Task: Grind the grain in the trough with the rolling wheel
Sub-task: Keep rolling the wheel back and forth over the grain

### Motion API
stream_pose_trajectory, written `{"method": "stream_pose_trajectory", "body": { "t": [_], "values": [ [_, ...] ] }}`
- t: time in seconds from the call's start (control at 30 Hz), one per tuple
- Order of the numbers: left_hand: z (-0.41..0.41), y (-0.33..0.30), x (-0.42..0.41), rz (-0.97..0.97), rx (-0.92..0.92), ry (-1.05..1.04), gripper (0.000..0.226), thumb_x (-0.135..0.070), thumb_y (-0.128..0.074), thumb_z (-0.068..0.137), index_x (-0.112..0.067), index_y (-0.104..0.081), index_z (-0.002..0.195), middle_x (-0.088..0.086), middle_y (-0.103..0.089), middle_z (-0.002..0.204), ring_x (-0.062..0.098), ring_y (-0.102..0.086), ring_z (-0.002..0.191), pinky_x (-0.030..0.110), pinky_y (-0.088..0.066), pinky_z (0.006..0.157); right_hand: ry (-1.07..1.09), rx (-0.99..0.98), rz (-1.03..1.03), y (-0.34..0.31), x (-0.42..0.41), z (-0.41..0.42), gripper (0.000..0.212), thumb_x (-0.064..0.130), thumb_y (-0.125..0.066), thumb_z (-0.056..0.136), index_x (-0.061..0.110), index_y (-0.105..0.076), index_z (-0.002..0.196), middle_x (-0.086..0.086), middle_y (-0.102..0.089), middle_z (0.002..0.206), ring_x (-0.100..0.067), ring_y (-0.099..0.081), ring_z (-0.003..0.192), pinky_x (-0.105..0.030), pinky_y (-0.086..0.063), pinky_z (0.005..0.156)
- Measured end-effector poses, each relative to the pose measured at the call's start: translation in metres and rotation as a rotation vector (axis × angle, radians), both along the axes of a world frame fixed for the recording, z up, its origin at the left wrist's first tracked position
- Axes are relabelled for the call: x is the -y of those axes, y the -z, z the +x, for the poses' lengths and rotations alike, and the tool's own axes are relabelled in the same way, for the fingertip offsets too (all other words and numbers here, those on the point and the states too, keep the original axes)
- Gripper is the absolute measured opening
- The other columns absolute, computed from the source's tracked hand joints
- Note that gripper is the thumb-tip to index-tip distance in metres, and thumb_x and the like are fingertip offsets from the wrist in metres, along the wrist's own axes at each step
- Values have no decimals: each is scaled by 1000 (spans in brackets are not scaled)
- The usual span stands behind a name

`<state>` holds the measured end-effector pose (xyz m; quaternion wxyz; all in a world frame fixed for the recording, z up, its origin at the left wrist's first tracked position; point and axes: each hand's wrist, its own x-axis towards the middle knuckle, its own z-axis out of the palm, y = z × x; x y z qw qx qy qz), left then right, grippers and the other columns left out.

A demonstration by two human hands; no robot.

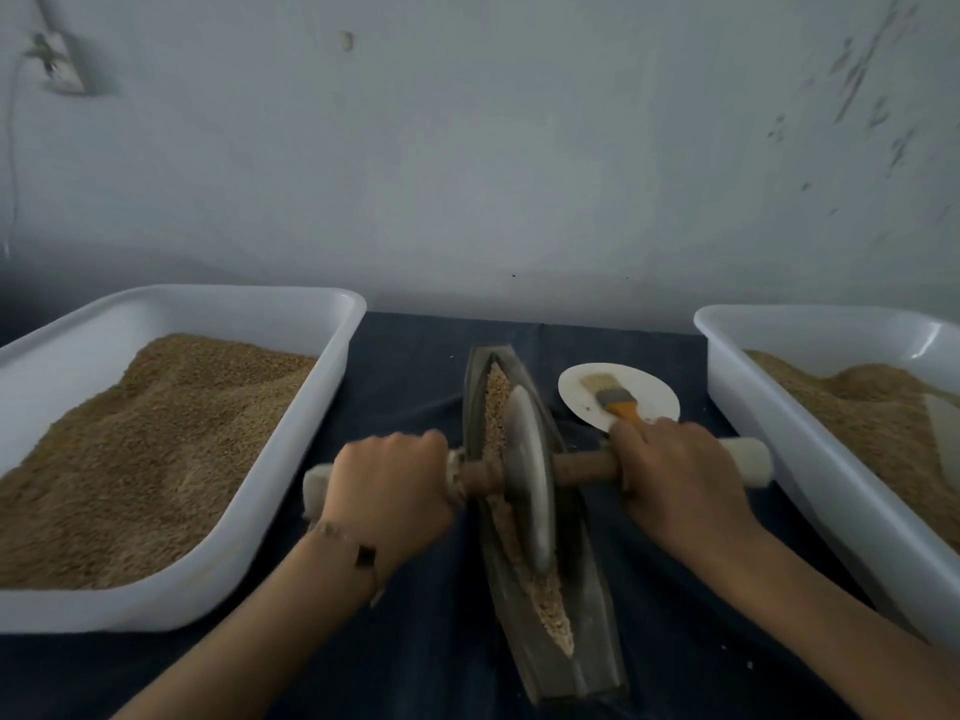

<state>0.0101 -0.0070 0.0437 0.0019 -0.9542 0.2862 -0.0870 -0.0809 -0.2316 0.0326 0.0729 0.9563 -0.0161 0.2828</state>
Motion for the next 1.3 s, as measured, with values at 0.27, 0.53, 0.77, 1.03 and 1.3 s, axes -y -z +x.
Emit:
{"method": "stream_pose_trajectory", "body": {
  "t": [0.27, 0.53, 0.77, 1.03, 1.3],
  "values": [
    [-51, -17, -24, 80, -57, 47, 22, -46, -43, 83, -33, -27, 73, -13, -44, 71, 5, -39, 60, 20, -22, 48, -57, -154, 31, -10, -5, -51, 51, 17, -89, 43, 30, -43, 60, 11, -34, 49, -4, -28, 44, -12, -11, 48],
    [18, 0, 5, -3, -5, -24, 21, -42, -47, 83, -30, -36, 70, -12, -45, 66, 7, -43, 58, 25, -33, 53, 128, -306, 92, 1, 15, 27, 23, 31, -56, 81, 30, -34, 75, 10, -36, 64, -14, -54, 68, -28, -37, 54],
    [88, 0, 32, -156, 68, -92, 18, -34, -50, 85, -25, -48, 69, -7, -52, 66, 10, -48, 59, 27, -39, 60, 71, -87, 0, -7, 39, 102, 27, 19, -63, 75, 23, -36, 70, 6, -43, 58, -18, -35, 52, -29, -16, 50],
    [109, 2, 38, -130, 88, -87, 27, -39, -50, 88, -23, -49, 67, -6, -54, 64, 11, -53, 59, 25, -41, 58, 113, -65, -69, -8, 41, 116, 23, 21, -58, 82, 22, -38, 72, 2, -55, 64, -20, -35, 55, -30, -18, 53],
    [65, 10, 23, -91, -23, -72, 26, -39, -52, 87, -24, -49, 65, -7, -55, 64, 9, -51, 56, 23, -36, 52, 130, -123, -58, 3, 24, 69, 21, 24, -62, 82, 24, -41, 76, 2, -58, 72, -20, -49, 66, -32, -32, 58]
  ]
}}
